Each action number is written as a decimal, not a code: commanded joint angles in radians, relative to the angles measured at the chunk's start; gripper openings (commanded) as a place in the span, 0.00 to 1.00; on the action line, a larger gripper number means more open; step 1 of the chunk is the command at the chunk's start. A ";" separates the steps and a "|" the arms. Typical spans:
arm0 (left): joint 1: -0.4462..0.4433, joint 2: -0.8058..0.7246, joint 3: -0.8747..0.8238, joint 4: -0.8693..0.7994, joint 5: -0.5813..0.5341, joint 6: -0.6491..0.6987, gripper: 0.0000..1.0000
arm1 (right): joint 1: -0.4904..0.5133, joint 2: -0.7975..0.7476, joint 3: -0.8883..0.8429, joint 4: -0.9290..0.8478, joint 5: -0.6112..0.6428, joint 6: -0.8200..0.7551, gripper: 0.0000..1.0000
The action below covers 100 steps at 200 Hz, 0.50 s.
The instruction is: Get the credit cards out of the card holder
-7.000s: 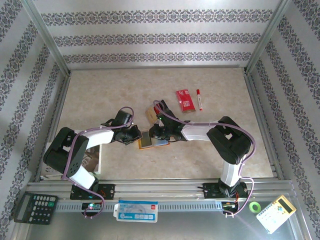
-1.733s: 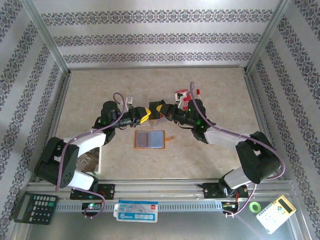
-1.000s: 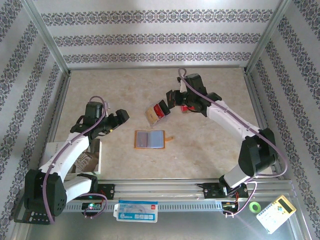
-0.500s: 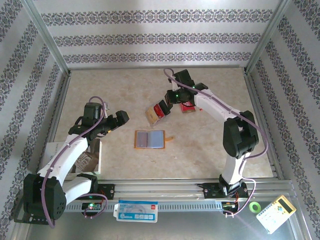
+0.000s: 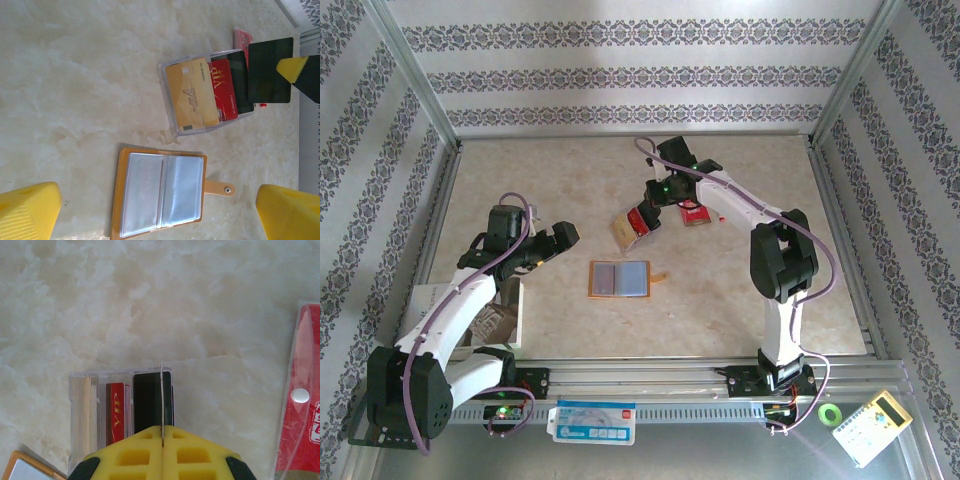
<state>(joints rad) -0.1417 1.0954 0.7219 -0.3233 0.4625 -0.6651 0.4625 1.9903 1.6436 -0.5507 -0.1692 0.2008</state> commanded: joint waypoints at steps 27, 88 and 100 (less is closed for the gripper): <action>0.013 0.014 -0.011 0.008 0.024 -0.001 1.00 | 0.009 0.034 0.035 -0.045 -0.022 -0.021 0.09; 0.014 0.019 -0.005 0.009 0.027 -0.002 1.00 | 0.011 -0.037 0.034 -0.072 0.030 0.032 0.33; 0.014 0.017 -0.005 0.011 0.026 -0.003 1.00 | 0.013 -0.079 0.011 -0.071 0.048 0.058 0.37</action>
<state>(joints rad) -0.1417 1.1069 0.7219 -0.3229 0.4774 -0.6655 0.4625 2.0113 1.6577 -0.6018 -0.1654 0.2169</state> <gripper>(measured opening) 0.998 0.341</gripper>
